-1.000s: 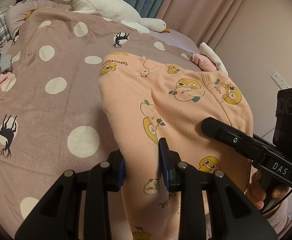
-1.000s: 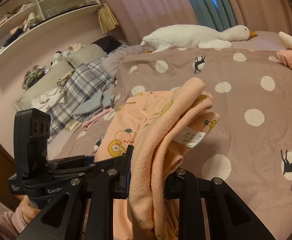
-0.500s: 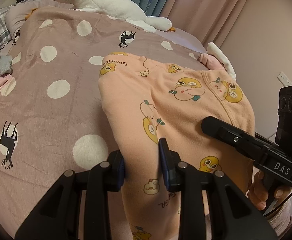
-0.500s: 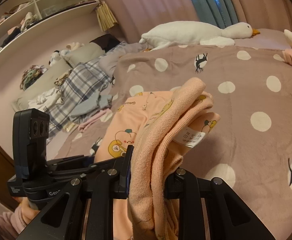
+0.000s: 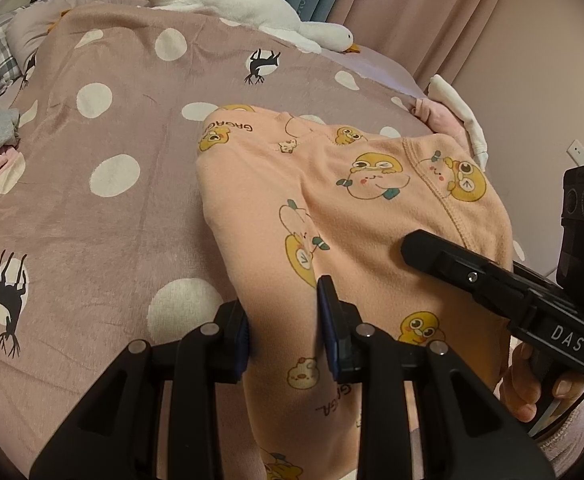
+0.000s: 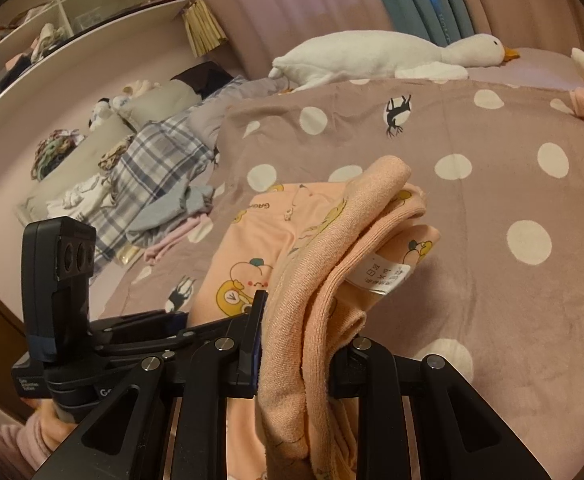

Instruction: Fold small clothes

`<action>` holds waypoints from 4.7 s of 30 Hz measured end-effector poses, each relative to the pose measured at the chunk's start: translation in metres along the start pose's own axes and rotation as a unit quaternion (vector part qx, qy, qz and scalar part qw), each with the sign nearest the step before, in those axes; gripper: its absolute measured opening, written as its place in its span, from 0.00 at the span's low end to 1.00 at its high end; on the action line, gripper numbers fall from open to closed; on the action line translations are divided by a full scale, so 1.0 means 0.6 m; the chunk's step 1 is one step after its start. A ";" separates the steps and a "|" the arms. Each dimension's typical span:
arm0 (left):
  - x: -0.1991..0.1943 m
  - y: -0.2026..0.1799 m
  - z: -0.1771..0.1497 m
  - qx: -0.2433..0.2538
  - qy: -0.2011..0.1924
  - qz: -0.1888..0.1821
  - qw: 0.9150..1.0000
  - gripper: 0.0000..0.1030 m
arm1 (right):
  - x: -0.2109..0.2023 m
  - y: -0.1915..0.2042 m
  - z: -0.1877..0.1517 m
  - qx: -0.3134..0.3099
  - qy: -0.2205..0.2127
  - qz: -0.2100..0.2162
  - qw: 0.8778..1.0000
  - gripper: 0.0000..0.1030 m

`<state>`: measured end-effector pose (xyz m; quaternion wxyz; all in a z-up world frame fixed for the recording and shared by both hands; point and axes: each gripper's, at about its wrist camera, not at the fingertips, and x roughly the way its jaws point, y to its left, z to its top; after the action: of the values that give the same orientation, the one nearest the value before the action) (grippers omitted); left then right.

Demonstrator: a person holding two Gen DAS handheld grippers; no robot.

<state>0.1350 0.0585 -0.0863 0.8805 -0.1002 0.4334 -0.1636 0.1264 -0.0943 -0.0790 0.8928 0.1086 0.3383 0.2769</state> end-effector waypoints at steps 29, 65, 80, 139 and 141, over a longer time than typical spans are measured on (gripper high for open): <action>0.118 0.024 -0.002 -0.002 0.056 0.029 0.998 0.28 | 0.088 -0.075 -0.013 0.037 0.052 -0.015 0.998 0.24; 0.135 0.046 -0.012 -0.003 0.070 0.072 0.995 0.69 | 0.091 -0.146 -0.041 0.132 0.083 -0.055 0.986 0.35; 0.116 0.048 -0.029 -0.006 0.072 0.089 0.993 0.77 | 0.060 -0.155 -0.044 0.139 0.070 -0.086 0.984 0.39; 0.053 0.015 -0.125 0.014 0.074 0.134 0.988 0.79 | 0.022 -0.076 -0.117 0.029 0.114 -0.139 0.983 0.39; 0.049 0.013 -0.127 0.014 0.073 0.133 0.988 0.78 | 0.018 -0.074 -0.119 0.030 0.112 -0.139 0.983 0.39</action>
<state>0.0925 0.0520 -0.1561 0.8618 -0.0175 0.5036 -0.0578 0.1045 -0.1246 -0.1549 0.8754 0.0555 0.4561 0.1501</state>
